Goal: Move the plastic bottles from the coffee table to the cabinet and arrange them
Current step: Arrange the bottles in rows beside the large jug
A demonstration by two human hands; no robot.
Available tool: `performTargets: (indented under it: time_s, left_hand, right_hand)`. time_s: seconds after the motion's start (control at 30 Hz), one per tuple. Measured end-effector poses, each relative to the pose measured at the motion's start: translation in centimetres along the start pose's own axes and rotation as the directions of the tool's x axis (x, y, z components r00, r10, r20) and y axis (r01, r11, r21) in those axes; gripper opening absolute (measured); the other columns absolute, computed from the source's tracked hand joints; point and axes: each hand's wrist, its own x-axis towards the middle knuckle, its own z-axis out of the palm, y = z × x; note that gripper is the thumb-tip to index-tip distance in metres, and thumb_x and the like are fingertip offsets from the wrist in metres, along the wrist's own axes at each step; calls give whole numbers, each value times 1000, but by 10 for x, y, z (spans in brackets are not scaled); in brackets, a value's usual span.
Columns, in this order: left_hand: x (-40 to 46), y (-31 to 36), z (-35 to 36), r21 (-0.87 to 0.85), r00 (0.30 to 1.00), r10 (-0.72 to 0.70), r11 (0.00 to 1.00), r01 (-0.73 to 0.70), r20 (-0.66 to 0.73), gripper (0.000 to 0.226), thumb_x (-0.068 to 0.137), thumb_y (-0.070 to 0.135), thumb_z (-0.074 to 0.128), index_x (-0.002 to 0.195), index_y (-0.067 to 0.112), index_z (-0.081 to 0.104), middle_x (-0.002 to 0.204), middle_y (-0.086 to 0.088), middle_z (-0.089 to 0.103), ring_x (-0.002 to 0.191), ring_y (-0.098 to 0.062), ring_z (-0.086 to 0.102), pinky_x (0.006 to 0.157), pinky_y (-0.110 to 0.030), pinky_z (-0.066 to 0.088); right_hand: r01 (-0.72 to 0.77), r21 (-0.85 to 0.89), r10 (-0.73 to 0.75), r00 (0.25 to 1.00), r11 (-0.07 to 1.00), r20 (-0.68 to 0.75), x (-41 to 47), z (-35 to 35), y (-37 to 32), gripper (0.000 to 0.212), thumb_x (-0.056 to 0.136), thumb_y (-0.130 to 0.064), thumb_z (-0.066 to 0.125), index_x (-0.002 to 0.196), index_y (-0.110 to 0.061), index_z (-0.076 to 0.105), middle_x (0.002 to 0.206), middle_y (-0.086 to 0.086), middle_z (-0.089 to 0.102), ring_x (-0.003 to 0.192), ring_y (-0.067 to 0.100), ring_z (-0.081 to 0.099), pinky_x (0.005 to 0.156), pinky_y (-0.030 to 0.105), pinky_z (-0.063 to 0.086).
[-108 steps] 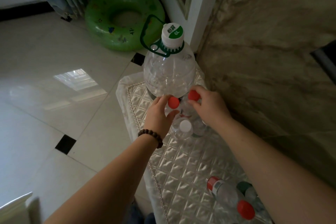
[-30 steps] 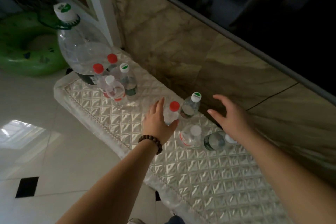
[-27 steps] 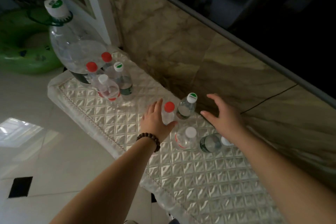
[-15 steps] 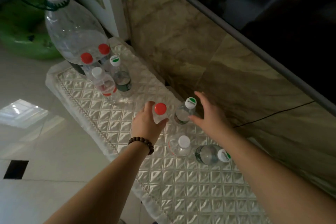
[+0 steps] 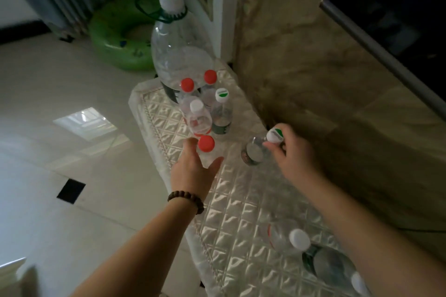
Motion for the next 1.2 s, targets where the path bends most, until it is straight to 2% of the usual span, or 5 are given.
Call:
performTargets:
  time_s: [0.23,0.7,0.9,1.03,1.2]
  left_hand:
    - [18,-9,11,43,1000,-21,999,22,-22,47,77,46,70,105,27,38,106,2,61,94,-26,60,79,-41,49]
    - [34,-11,23,145,1000,-8,989,8,4,82,79,58,60,143,21,24,140,-2,47,121,-23,51,95,-45,46]
    - [8,-8,-1,299,992,111,950,-89,-58,82,85,64,40,148,14,21,154,-9,26,144,-26,16,117,-45,17]
    - [-28,0,-22,328,963,260,918,-224,-72,73,85,62,35,140,13,37,145,-13,41,139,-32,29,113,-51,25]
    - [-77,25,-35,302,924,367,873,-382,107,71,86,64,32,139,16,39,147,-9,40,141,-28,24,115,-51,21]
  right_hand:
    - [114,-145,-102,990,983,94,47,34,-42,42,89,-38,59,122,-15,49,123,10,55,108,31,55,85,48,49]
    - [146,-92,-137,985,985,102,61,48,-47,49,88,-38,61,129,-14,45,125,11,55,110,28,56,84,38,49]
    - [118,-69,-111,989,991,98,40,30,-41,78,85,-48,61,148,-19,24,151,7,33,136,26,36,105,40,39]
    - [126,-137,-117,991,983,67,4,6,-33,74,88,-52,54,148,-19,27,154,6,27,140,25,28,111,38,31]
    - [20,-202,-14,999,979,30,-59,-35,-20,69,90,-58,43,148,-24,28,159,2,17,146,22,12,117,41,23]
